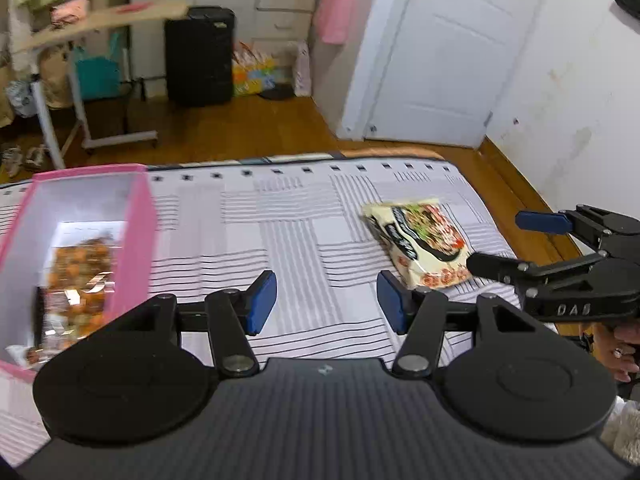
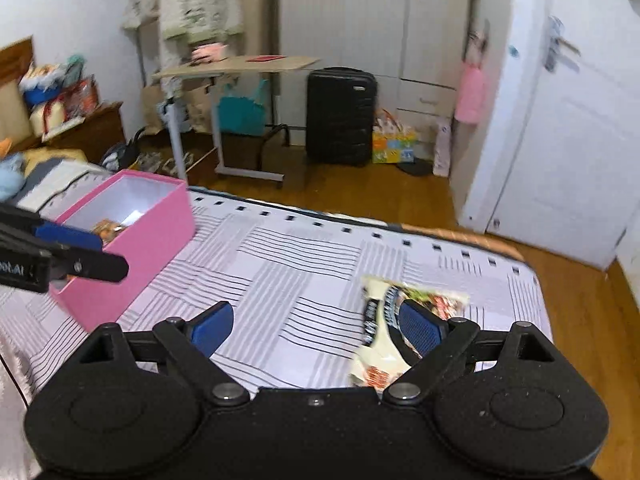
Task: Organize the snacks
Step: 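Move both grippers to the cream noodle packet on the sheet, then grasp the noodle packet edge with the right gripper while the left gripper grips it too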
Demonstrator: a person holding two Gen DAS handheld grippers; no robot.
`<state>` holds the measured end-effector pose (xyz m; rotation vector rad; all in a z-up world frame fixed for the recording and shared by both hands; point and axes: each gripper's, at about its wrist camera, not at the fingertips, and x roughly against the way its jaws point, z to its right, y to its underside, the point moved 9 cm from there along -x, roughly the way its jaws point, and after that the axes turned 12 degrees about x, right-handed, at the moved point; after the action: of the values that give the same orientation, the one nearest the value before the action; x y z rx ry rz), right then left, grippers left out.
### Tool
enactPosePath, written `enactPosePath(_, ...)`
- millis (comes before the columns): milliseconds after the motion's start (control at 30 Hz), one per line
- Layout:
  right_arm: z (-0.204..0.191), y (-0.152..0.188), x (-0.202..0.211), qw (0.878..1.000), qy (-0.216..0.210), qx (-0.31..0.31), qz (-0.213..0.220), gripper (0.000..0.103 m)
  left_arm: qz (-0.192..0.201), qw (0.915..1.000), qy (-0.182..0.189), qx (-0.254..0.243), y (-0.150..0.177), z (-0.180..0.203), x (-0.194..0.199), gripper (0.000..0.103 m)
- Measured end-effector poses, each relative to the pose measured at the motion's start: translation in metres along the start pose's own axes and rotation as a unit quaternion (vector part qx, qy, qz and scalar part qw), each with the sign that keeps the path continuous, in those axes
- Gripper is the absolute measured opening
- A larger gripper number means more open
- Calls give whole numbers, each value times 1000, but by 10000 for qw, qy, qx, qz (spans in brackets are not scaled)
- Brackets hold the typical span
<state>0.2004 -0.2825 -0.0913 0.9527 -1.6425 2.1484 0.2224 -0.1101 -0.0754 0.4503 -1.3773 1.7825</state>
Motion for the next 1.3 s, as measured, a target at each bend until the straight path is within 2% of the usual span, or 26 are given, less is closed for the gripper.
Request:
enactPosePath(67,20,14,-12,9996,47,-156,218,93,-55,10000,58,-2,1,10,-21,55)
enactPosePath(133,41,29,-27,9974,345,-387,503,93,-43,9999,124,-37,1,22,-37,55)
enactPosePath(300,69,52,-62,9970,680,-367,30,93,-126,9993,324,156,-2,42,-77,55)
enactPosePath(467,85,69,-89,9945,436,-935,-184,98,-236,9979,482,353,-1,56,-117,55)
enactPosePath(567,88,86,-113,9907,373,-1160,-607,98,-184,9977,457,466,4,58,-139,55)
enactPosePath(633,89,96,-122,9893,436,-1194,-720,98,-172,9968,454,632,11,56,-153,55)
enactPosePath(700,84,101,-129,9895,416,-1103,-834,98,-299,9946,572,807,17,55,-167,55)
enactPosePath(800,74,102,-137,9932,347,-649,-901,98,-395,9924,664,953,22,51,-183,55)
enactPosePath(900,74,104,-146,9940,388,-360,-957,103,-417,9906,799,1032,21,48,-195,55)
enactPosePath(1033,84,106,-154,9925,281,-652,-1000,103,-625,9859,999,1186,23,49,-217,52)
enactPosePath(1133,83,107,-156,9932,246,-648,-932,103,-719,9828,1053,1337,28,50,-234,52)
enactPosePath(1233,84,111,-158,9932,137,-669,-943,103,-888,9747,1294,1590,32,59,-255,51)
enactPosePath(1300,85,111,-157,9929,75,-701,-958,103,-928,9728,1364,1623,36,64,-264,50)
